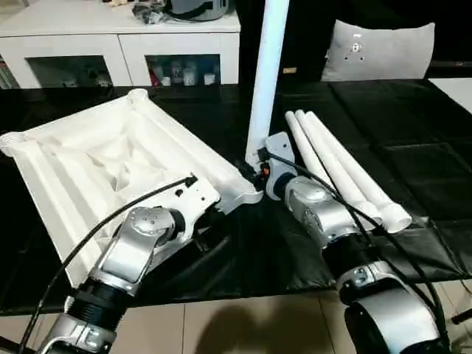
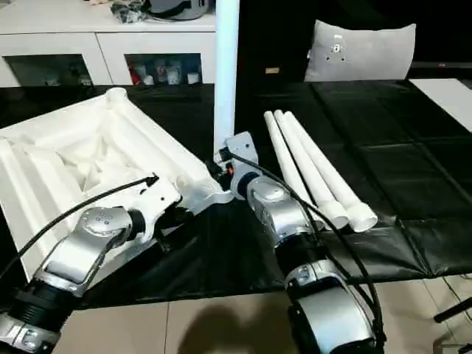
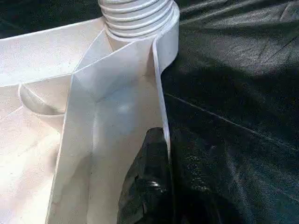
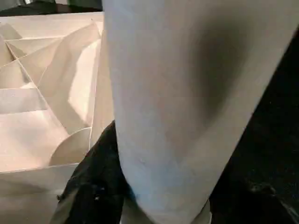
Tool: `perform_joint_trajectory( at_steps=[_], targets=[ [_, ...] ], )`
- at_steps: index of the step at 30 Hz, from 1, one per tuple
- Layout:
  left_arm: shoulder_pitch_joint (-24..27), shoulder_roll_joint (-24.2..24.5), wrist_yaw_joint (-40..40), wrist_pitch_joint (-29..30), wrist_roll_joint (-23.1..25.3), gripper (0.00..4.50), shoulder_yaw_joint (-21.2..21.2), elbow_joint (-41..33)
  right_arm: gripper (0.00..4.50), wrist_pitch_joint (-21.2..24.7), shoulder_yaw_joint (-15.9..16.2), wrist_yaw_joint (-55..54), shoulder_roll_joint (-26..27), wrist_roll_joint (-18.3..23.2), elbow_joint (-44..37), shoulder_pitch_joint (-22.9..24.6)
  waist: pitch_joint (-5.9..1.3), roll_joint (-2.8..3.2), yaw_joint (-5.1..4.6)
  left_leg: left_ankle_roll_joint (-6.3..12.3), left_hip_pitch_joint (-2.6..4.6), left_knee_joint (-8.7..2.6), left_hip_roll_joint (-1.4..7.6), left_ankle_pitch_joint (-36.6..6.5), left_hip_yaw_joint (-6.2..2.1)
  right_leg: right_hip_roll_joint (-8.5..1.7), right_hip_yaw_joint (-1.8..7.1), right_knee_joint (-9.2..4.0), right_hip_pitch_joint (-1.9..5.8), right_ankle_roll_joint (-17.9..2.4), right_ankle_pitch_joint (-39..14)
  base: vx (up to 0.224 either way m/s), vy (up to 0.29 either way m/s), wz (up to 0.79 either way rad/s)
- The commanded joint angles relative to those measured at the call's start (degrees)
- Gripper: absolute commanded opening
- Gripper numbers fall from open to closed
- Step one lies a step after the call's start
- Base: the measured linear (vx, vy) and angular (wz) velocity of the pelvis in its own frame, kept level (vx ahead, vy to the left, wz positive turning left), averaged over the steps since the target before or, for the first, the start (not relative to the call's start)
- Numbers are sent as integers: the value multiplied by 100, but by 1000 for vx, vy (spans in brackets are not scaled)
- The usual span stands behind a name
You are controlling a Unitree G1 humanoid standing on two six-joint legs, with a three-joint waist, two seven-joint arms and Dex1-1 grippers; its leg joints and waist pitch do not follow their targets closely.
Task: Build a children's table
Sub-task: Insert table leg to table base, then rotate leg to tighten
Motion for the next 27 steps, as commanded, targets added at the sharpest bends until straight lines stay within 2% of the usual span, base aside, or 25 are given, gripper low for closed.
perform_joint_trajectory(
  at_steps=[1, 2, 3, 4, 5, 6, 9, 11, 12, 13, 14, 15, 17, 18, 19, 20, 21, 22, 23, 25, 27],
  targets=[
    [128, -48, -290, -63, -131, 0, -301, -374, 275, 295, -222, -427, -160, -190, 699, 222, -193, 82, 29, -131, 42, -439, 328, -1779, -121, -476, 300, -519, 96, -1168, -1290, 0, 0, 0],
    [123, -52, -293, -87, -131, 0, -304, -358, 291, 279, -237, -420, -164, -177, 707, 221, -201, 55, 33, -106, 10, -436, 321, -1621, -114, -455, 290, -492, 131, -1175, -1019, 0, 0, 0],
    [114, -57, -300, -125, -132, 0, -309, -334, 303, 262, -260, -402, -170, -155, 713, 221, -207, 51, 38, -78, 9, -434, 316, -1525, -107, -449, 287, -482, 139, -1189, -874, 0, 0, 0],
    [80, -31, -293, -193, -123, 0, -305, -251, 308, 244, -263, -371, -195, -150, 653, 266, -205, 97, 42, -45, -1, -423, 308, -1387, -100, -446, 280, -470, 148, -1236, -586, 0, 0, 0],
    [80, -31, -293, -193, -123, 0, -305, -251, 308, 244, -263, -371, -195, -150, 653, 266, -205, 97, 42, -45, -1, -423, 308, -1387, -100, -446, 280, -470, 148, -1236, -586, 0, 0, 0],
    [51, -1, -278, -235, -115, 0, -299, -186, 321, 214, -241, -333, -226, -170, 572, 322, -205, 73, 44, -21, -5, -418, 305, -1352, -96, -448, 277, -460, 165, -1270, -508, 0, 0, 0],
    [10, 52, -285, -303, -86, 0, -271, -96, 349, 173, -145, -90, -314, -184, 234, 525, -203, 81, 59, -2, 2, -417, 308, -1342, -96, -451, 273, -468, 170, -1264, -566, 0, 0, 0],
    [-10, 89, -307, -359, -80, 0, -245, -19, 365, 118, -70, 98, -403, -191, -53, 704, -217, 87, 100, 25, 8, -399, 314, -1232, -87, -446, 276, -461, 181, -1243, -390, 0, 0, 0],
    [-13, 129, -331, -409, -75, 0, -223, 32, 375, 37, -2, 332, -503, -191, -348, 903, -240, 90, 159, 71, 8, -370, 314, -974, -82, -439, 270, -431, 191, -1259, -35, 0, 0, 0],
    [-12, 137, -337, -419, -73, 0, -219, 39, 386, 21, 10, 383, -523, -190, -406, 943, -276, 69, 188, 128, -24, -339, 307, -707, -84, -442, 274, -366, 228, -1248, 406, 0, 0, 0],
    [-5, 163, -359, -470, -73, 0, -216, 67, 394, -33, 43, 443, -603, -228, -559, 1059, -274, 111, 188, 156, -32, -339, 295, -601, -89, -427, 261, -348, 220, -1271, 565, 0, 0, 0],
    [-4, 171, -368, -491, -73, 0, -218, 76, 401, -45, 52, 457, -626, -240, -598, 1089, -259, 101, 189, 195, -30, -334, 292, -585, -77, -417, 251, -368, 201, -1276, 618, 0, 0, 0],
    [-1, 234, -441, -734, -64, 0, -237, 145, 415, -91, 120, 602, -813, -306, -912, 1314, -242, 95, 223, 245, -30, -328, 291, -665, -73, -428, 250, -393, 211, -1266, 485, 0, 0, 0],
    [2, 257, -462, -883, -78, 0, -240, 179, 428, -77, 143, 696, -900, -303, -1083, 1426, -246, 112, 234, 211, -27, -336, 297, -752, -77, -436, 251, -393, 214, -1224, 335, 0, 0, 0],
    [3, 258, -463, -896, -81, 0, -240, 182, 437, -75, 144, 704, -907, -302, -1098, 1435, -240, 104, 238, 208, -24, -339, 298, -783, -78, -435, 251, -405, 213, -1215, 268, 0, 0, 0],
    [1, 275, -513, -982, -112, 0, -239, 208, 441, -76, 148, 823, -996, -267, -1267, 1530, -243, 135, 244, 183, -19, -340, 300, -812, -82, -440, 254, -397, 207, -1234, 179, 0, 0, 0],
    [-1, 361, -703, -1136, -151, 0, -282, 269, 446, -115, 152, 1200, -1243, -146, -1668, 1730, -230, 115, 256, 207, -21, -340, 292, -848, -78, -425, 252, -427, 213, -1186, 102, 0, 0, 0],
    [-2, 393, -773, -1185, -161, 0, -299, 290, 446, -130, 153, 1334, -1329, -102, -1803, 1795, -239, 114, 314, 228, -7, -325, 307, -863, -77, -435, 267, -423, 219, -1114, 95, 0, 0, 0],
    [4, 485, -943, -1374, -165, 0, -366, 332, 446, -138, 145, 1577, -1465, -20, -2006, 1877, -246, 172, 325, 257, -31, -328, 297, -796, -93, -438, 262, -401, 224, -1108, 188, 0, 0, 0],
    [18, 642, -1234, -1648, -163, 0, -480, 402, 446, -220, 135, 1982, -1673, 102, -2283, 1970, -244, 142, 305, 275, -36, -323, 295, -862, -87, -432, 250, -409, 224, -1130, 145, 0, 0, 0],
    [18, 718, -1374, -1770, -144, 0, -543, 459, 446, -339, 127, 2200, -1794, 154, -2360, 1988, -247, 155, 301, 285, -36, -321, 301, -825, -89, -437, 242, -404, 221, -1180, 118, 0, 0, 0]
  ],
)
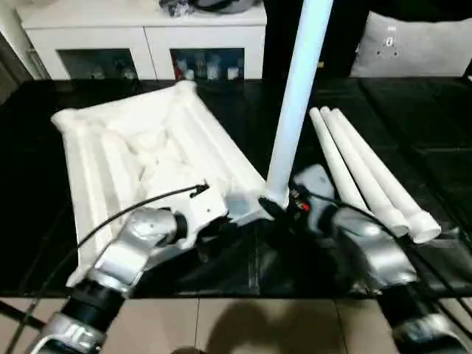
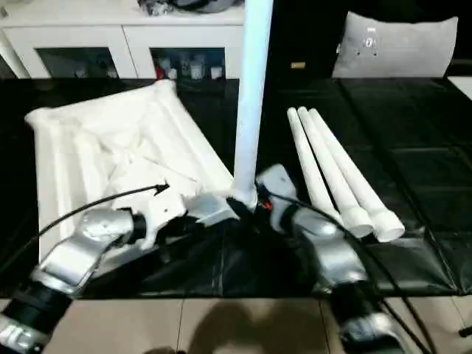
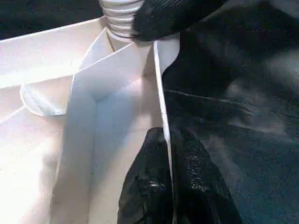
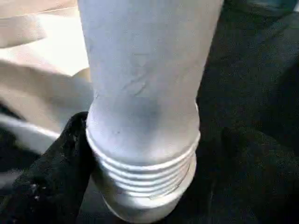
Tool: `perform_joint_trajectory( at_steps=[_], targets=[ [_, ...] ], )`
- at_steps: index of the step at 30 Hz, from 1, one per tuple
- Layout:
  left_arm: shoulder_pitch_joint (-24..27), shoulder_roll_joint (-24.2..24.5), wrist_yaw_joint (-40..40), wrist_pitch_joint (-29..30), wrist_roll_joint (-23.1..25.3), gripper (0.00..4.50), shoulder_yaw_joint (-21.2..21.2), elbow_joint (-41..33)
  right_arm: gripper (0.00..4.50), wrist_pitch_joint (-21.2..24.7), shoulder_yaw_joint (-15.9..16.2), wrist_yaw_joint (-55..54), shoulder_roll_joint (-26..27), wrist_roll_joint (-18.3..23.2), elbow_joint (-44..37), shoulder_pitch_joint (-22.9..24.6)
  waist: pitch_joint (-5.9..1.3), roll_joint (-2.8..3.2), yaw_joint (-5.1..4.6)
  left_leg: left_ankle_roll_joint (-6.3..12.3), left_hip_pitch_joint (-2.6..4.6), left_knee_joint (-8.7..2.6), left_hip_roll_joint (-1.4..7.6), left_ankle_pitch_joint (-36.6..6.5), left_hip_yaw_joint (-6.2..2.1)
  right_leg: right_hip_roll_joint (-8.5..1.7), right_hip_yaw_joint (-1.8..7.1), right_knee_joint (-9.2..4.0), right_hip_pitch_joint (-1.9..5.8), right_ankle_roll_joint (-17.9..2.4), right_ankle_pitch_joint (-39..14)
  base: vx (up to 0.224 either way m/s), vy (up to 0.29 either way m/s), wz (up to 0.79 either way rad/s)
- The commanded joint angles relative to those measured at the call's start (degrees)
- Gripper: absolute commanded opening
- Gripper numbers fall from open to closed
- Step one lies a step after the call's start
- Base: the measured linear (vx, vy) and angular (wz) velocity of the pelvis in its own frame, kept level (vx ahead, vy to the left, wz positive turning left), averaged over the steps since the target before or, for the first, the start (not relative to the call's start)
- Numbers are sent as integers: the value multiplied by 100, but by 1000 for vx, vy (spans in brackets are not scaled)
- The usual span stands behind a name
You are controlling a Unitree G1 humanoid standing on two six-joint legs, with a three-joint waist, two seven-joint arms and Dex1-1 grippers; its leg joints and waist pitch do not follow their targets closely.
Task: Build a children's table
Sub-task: Rotate leg to tighten
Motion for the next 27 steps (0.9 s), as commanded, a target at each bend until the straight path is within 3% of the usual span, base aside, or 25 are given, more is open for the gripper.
perform_joint_trajectory(
  at_steps=[1, 4, 8, 14, 20, 21, 26, 27],
  targets=[
    [64, 166, -300, -249, 99, 0, -223, 122, 446, -69, -119, 244, -258, 59, -121, 24, -300, -9, -26, 291, 32, -308, 300, -802, -95, -437, 257, -383, 273, -1193, 135, 0, 0, 0],
    [-6, 377, -719, -762, 179, 0, -402, 414, 446, -61, -50, 1324, -784, 332, -350, -39, -312, -43, 10, 496, 12, -265, 301, -578, -86, -417, 247, -329, 291, -1271, 524, 0, 0, 0],
    [-107, 516, -1054, -1103, 187, 0, -548, 608, 446, 6, 280, 2212, -1226, 302, -483, -63, -313, -74, 19, 580, 10, -251, 300, -558, -81, -436, 228, -318, 298, -1330, 498, 0, 0, 0],
    [-183, 617, -1452, -1488, 141, 0, -649, 769, 446, 7, 380, 2785, -1322, 360, -284, -283, -314, -80, 26, 593, 28, -241, 329, -634, -75, -450, 224, -315, 269, -1469, 223, 0, 0, 0],
    [-163, 665, -1724, -1608, 83, 0, -731, 729, 401, -29, 447, 2981, -1188, 381, 23, -520, -325, -82, 33, 551, 29, -234, 340, -600, -78, -459, 220, -280, 265, -1563, 330, 0, 0, 0],
    [-166, 668, -1737, -1621, 94, 0, -733, 740, 376, -19, 446, 2997, -1160, 379, 50, -540, -330, -91, 35, 543, 28, -226, 341, -566, -81, -456, 219, -266, 267, -1579, 407, 0, 0, 0],
    [-161, 666, -1790, -1701, 123, 0, -748, 807, 359, 82, 497, 3205, -1043, 418, 179, -560, -331, -108, 45, 586, 28, -215, 336, -555, -74, -462, 219, -260, 265, -1595, 434, 0, 0, 0],
    [-158, 667, -1802, -1714, 116, 0, -743, 813, 330, 80, 493, 3240, -1027, 434, 204, -567, -330, -111, 47, 577, 30, -214, 335, -585, -70, -466, 220, -262, 263, -1599, 380, 0, 0, 0]
  ],
)
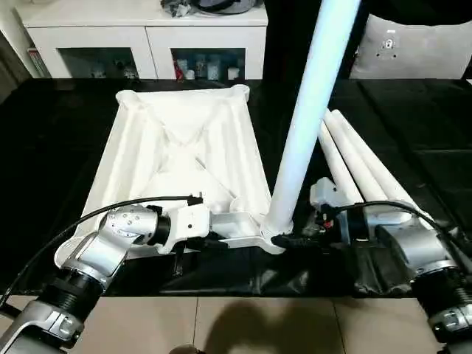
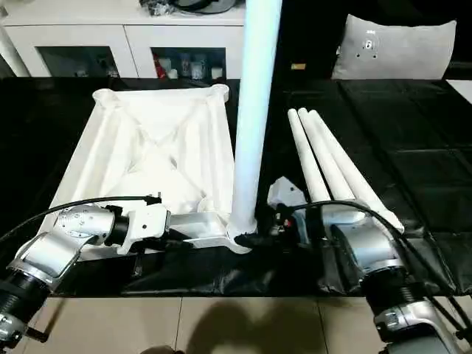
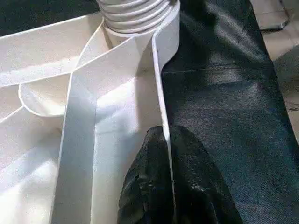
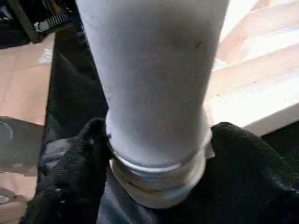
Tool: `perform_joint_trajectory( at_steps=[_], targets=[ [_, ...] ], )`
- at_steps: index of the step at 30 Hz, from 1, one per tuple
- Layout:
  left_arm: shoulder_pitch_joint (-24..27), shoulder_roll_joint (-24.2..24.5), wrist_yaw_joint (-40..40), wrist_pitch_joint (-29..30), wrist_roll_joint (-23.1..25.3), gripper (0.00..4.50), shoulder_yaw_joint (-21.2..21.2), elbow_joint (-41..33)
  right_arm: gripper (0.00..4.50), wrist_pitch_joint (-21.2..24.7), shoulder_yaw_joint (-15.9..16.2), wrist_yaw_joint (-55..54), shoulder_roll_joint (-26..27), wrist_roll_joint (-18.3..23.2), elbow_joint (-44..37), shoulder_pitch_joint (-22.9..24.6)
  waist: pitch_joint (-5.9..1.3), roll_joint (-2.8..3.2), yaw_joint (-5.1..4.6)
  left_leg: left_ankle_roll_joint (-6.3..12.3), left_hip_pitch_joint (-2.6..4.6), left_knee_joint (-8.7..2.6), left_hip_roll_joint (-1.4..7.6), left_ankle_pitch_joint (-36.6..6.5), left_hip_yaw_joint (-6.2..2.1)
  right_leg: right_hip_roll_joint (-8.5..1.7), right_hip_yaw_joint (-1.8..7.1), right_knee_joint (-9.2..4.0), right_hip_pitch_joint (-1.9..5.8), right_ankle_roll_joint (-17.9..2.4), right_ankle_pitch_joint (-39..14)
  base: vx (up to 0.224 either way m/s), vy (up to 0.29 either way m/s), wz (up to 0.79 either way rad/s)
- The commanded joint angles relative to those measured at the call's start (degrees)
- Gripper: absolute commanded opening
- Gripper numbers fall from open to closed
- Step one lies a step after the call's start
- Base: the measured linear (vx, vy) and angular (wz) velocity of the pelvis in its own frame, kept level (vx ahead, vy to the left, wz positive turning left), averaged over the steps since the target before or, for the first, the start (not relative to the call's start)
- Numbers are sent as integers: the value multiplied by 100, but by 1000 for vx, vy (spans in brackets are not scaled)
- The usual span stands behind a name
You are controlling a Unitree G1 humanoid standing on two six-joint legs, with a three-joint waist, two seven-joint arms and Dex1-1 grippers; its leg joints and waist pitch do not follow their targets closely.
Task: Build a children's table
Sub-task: Rotate leg to tighten
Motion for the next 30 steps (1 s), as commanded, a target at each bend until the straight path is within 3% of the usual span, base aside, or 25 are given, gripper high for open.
perform_joint_trajectory(
  at_steps=[1, 4, 6, 15, 19, 21, 24, 25, 26, 27, 28, 29, 30],
  targets=[
    [112, 50, -319, -95, 217, 0, -423, 102, 324, 65, 10, 68, 0, 73, 36, -132, -334, -51, 11, 502, 51, -313, 325, -585, -72, -465, 227, -308, 263, -1602, 358, 0, 0, 0],
    [125, 55, -346, -97, 214, 0, -419, 109, 315, 40, 6, 119, 39, 87, 109, -132, -329, -49, 14, 470, 51, -316, 327, -612, -75, -460, 229, -311, 259, -1582, 303, 0, 0, 0],
    [130, 59, -361, -106, 219, 0, -417, 120, 285, 18, 6, 147, 60, 59, 147, -121, -329, -47, 11, 437, 51, -316, 324, -644, -77, -457, 230, -310, 259, -1574, 257, 0, 0, 0],
    [162, 58, -408, -56, 185, 0, -395, 116, 274, 107, -12, 217, 151, 99, 101, 39, -329, -41, 7, 388, 54, -317, 318, -689, -77, -453, 233, -316, 259, -1555, 182, 0, 0, 0],
    [338, -35, -266, 424, -36, 0, -245, -144, 274, 326, -76, -11, 365, 237, -27, 268, -324, -40, 1, 392, 54, -327, 323, -706, -75, -460, 235, -320, 259, -1561, 222, 0, 0, 0],
    [520, -327, 283, 1104, -260, 0, 33, -457, 274, 484, -188, -1053, 918, 63, 164, 305, -305, -19, -22, 320, 53, -349, 326, -814, -83, -464, 228, -333, 245, -1569, 12, 0, 0, 0],
    [598, -533, 649, 1486, -336, 0, 171, -632, 274, 492, -285, -1755, 1303, -71, 496, 222, -226, -54, -177, 20, 71, -429, 294, -1443, -105, -478, 251, -453, 208, -1389, -1334, -35, -7, -2],
    [607, -885, 1213, 1992, -340, 0, 324, -773, 274, 426, -542, -2716, 1882, -73, 1102, -19, -199, -97, -230, -41, 70, -443, 274, -1689, -124, -490, 248, -524, 216, -1201, -2031, 0, 0, 0],
    [607, -885, 1213, 1992, -340, 0, 324, -773, 274, 426, -542, -2716, 1882, -73, 1102, -19, -202, -103, -266, -103, 84, -441, 294, -1759, -122, -513, 262, -502, 191, -1189, -2216, -50, 2, -12],
    [597, -1012, 1404, 2159, -341, 0, 372, -811, 274, 419, -667, -3105, 2098, -60, 1354, -132, -127, -80, -347, -233, 110, -470, 255, -2168, -186, -526, 227, -608, 140, -864, -3284, -50, 2, -12],
    [588, -1109, 1540, 2283, -324, 0, 400, -849, 274, 410, -757, -3395, 2243, -70, 1527, -211, -134, -124, -368, -250, 107, -473, 250, -2204, -197, -538, 226, -641, 140, -754, -3504, -54, 7, -17],
    [488, -1342, 1862, 2481, -250, 0, 466, -782, 274, 474, -922, -4210, 2439, -151, 1968, -446, -143, -88, -362, -280, 126, -481, 259, -2283, -226, -556, 230, -670, 118, -614, -3699, 0, 0, 0],
    [482, -1357, 1881, 2491, -245, 0, 470, -777, 274, 481, -931, -4252, 2448, -154, 1991, -459, -147, -114, -380, -284, 129, -478, 254, -2297, -225, -545, 229, -671, 102, -602, -3678, 0, 0, 0]
  ],
)
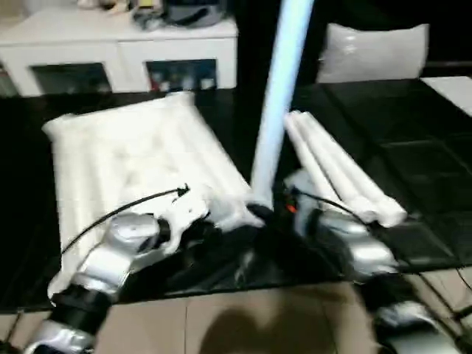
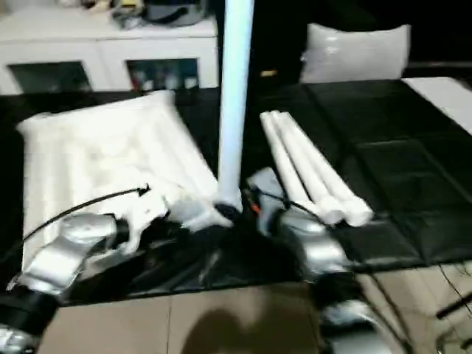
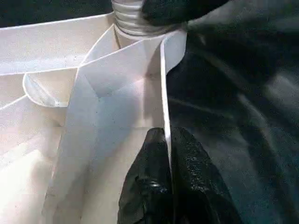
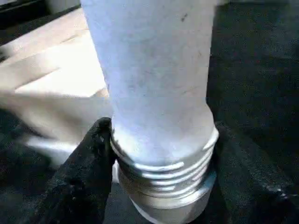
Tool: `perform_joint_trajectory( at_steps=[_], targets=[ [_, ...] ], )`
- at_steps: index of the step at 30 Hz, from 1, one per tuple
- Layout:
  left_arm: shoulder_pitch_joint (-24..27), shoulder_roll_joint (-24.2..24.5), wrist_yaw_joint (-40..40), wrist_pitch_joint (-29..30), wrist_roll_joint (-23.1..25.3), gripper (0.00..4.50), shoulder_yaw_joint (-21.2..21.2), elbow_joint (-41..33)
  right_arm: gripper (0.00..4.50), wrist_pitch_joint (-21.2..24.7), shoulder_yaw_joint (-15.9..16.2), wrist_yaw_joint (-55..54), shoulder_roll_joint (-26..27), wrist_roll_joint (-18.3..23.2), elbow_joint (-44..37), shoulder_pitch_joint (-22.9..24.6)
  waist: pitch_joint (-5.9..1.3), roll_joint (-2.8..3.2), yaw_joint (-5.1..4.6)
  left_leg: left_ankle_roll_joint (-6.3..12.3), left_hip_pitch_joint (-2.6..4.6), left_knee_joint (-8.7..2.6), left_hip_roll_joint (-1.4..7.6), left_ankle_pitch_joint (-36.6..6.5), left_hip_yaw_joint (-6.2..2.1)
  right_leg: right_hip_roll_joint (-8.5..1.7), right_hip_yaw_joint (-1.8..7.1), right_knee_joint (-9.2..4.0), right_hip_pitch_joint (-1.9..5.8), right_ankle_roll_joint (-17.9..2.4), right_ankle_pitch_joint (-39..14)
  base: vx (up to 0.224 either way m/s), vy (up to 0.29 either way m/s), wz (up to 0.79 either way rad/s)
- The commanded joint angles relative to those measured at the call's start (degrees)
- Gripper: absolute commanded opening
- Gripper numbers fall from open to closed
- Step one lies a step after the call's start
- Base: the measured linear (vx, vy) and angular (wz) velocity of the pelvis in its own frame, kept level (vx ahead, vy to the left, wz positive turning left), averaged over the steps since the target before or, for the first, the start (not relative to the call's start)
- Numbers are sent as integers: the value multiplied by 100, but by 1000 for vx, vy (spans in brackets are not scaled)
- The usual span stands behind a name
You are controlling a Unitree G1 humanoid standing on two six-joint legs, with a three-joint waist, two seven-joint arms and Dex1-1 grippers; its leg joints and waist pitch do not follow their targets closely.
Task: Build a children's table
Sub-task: Rotate leg to tighten
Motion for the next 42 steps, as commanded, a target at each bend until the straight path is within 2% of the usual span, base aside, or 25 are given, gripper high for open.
perform_joint_trajectory(
  at_steps=[1, 3, 4, 5, 6, 9, 13, 14, 15, 16, 17, 18, 20, 21, 22, 26, 27, 28, 29, 30, 34, 35, 38, 39, 42],
  targets=[
    [-59, -661, 335, 98, -173, 0, -270, -52, 274, 337, -96, -1060, 291, -77, 769, -180, -154, -45, 18, -206, 24, -483, 262, -2341, -214, -520, 246, -726, 27, -629, -3472, 0, 0, 0],
    [-115, -845, 554, 172, -96, 0, -270, -54, 274, 218, -124, -1251, 340, -192, 828, -220, -173, -42, 36, -181, 61, -482, 271, -2299, -183, -494, 268, -726, 6, -726, -3028, 0, 0, 0],
    [-128, -932, 650, 209, -86, 0, -281, -81, 274, 128, -167, -1214, 367, -182, 823, -214, -184, -29, 49, -169, 57, -480, 274, -2250, -173, -488, 281, -705, 10, -781, -2813, 0, 0, 0],
    [-130, -972, 696, 232, -89, 0, -287, -103, 309, 85, -197, -1160, 381, -155, 816, -205, -184, -36, 55, -144, 36, -491, 278, -2200, -163, -478, 283, -693, 27, -825, -2611, 0, 0, 0],
    [-130, -990, 717, 222, -74, 0, -310, -103, 330, -13, -207, -1018, 360, -125, 726, -155, -203, -18, 71, -61, -16, -514, 288, -2002, -151, -459, 273, -645, 83, -943, -1985, 0, 0, 0],
    [-141, -930, 802, 197, 88, 0, -344, -56, 365, -284, -276, -710, 280, -93, 564, -32, -239, -30, 99, 69, 1, -485, 288, -1778, -113, -456, 293, -610, 99, -1116, -1411, 0, 0, 0],
    [-195, -721, 786, 6, 286, 0, -328, 148, 388, -532, -247, -407, -2, -60, 278, 189, -235, -21, 167, 188, -26, -470, 279, -1550, -90, -466, 288, -630, 125, -1096, -1369, 0, 0, 0],
    [-202, -669, 749, -78, 323, 0, -339, 215, 388, -526, -249, -316, -83, -32, 171, 248, -238, -35, 194, 216, -12, -464, 283, -1501, -80, -466, 295, -632, 117, -1057, -1350, 0, 0, 0],
    [-210, -570, 668, -209, 364, 0, -356, 336, 415, -551, -249, -70, -263, 10, -83, 381, -238, -38, 214, 234, -5, -461, 277, -1465, -76, -458, 294, -639, 113, -1035, -1344, 0, 0, 0],
    [-211, -556, 654, -225, 366, 0, -358, 351, 415, -556, -246, -26, -291, 16, -124, 402, -238, -7, 235, 240, 17, -458, 280, -1460, -64, -439, 299, -648, 103, -1019, -1294, 0, 0, 0],
    [-211, -527, 623, -251, 366, 0, -360, 379, 428, -570, -237, 73, -351, 25, -214, 446, -247, -30, 239, 247, -23, -458, 279, -1359, -75, -445, 294, -616, 144, -1050, -1174, 0, 0, 0],
    [-204, -436, 507, -335, 342, 0, -375, 428, 428, -573, -224, 403, -534, 74, -495, 579, -259, 7, 244, 262, -37, -450, 279, -1263, -73, -442, 285, -609, 157, -1060, -1005, 0, 0, 0],
    [-200, -303, 343, -465, 330, 0, -433, 465, 446, -566, -202, 817, -781, 131, -801, 714, -275, -7, 249, 322, -66, -430, 272, -1079, -76, -437, 274, -571, 188, -1116, -696, 0, 0, 0],
    [-199, -245, 251, -542, 323, 0, -461, 476, 446, -550, -178, 997, -900, 156, -922, 758, -296, 2, 259, 400, -87, -403, 261, -938, -78, -436, 271, -551, 210, -1122, -510, 0, 0, 0],
    [-197, -192, 164, -600, 318, 0, -490, 487, 446, -541, -159, 1139, -1008, 173, -1009, 787, -299, 23, 253, 451, -98, -400, 269, -820, -80, -429, 257, -533, 197, -1159, -370, 0, 0, 0],
    [-172, 78, -329, -962, 349, 0, -703, 515, 446, -477, -95, 1673, -1406, 225, -1219, 791, -304, 33, 248, 517, -103, -386, 284, -788, -81, -431, 237, -538, 201, -1212, -393, 0, 0, 0],
    [-154, 265, -750, -1317, 365, 0, -872, 544, 446, -397, 11, 2133, -1686, 232, -1348, 758, -298, 31, 244, 538, -103, -383, 283, -799, -82, -419, 228, -539, 203, -1245, -348, 0, 0, 0],
    [-153, 277, -785, -1341, 363, 0, -883, 544, 446, -394, 22, 2168, -1707, 228, -1354, 754, -300, 4, 239, 556, -99, -382, 291, -802, -74, -420, 229, -536, 202, -1262, -313, 0, 0, 0],
    [-151, 323, -922, -1440, 351, 0, -930, 535, 446, -383, 73, 2314, -1780, 218, -1375, 740, -300, 17, 246, 561, -76, -379, 303, -805, -63, -422, 231, -521, 181, -1326, -270, 0, 0, 0],
    [-157, 391, -1110, -1565, 334, 0, -996, 538, 446, -356, 140, 2533, -1877, 211, -1432, 728, -297, 5, 261, 570, -78, -376, 305, -808, -63, -426, 229, -518, 186, -1381, -238, 0, 0, 0],
    [-239, 580, -1512, -1906, 330, 0, -1131, 678, 446, -421, 268, 2946, -2019, 209, -1505, 662, -294, 22, 341, 551, -59, -380, 323, -886, -59, -430, 227, -506, 168, -1402, -281, 0, 0, 0],
    [-310, 699, -1775, -2123, 324, 0, -1185, 806, 446, -476, 448, 3347, -2150, 169, -1473, 595, -293, 5, 357, 523, -58, -382, 321, -932, -53, -434, 231, -504, 169, -1395, -334, 0, 0, 0],
    [-328, 801, -2018, -2238, 316, 0, -1247, 809, 446, -424, 581, 3672, -2243, 166, -1463, 578, -286, 5, 368, 470, -57, -390, 328, -994, -55, -443, 234, -500, 174, -1383, -412, 0, 0, 0],
    [-323, 824, -2091, -2273, 293, 0, -1248, 797, 446, -359, 603, 3757, -2250, 193, -1462, 562, -289, -35, 369, 465, -66, -391, 329, -943, -55, -451, 238, -494, 186, -1382, -383, 0, 0, 0],
    [-317, 842, -2171, -2273, 263, 0, -1228, 777, 430, -190, 669, 3976, -2262, 258, -1480, 518, -297, -24, 360, 498, -73, -380, 326, -833, -57, -444, 231, -466, 190, -1426, -209, 0, 0, 0]
  ],
)
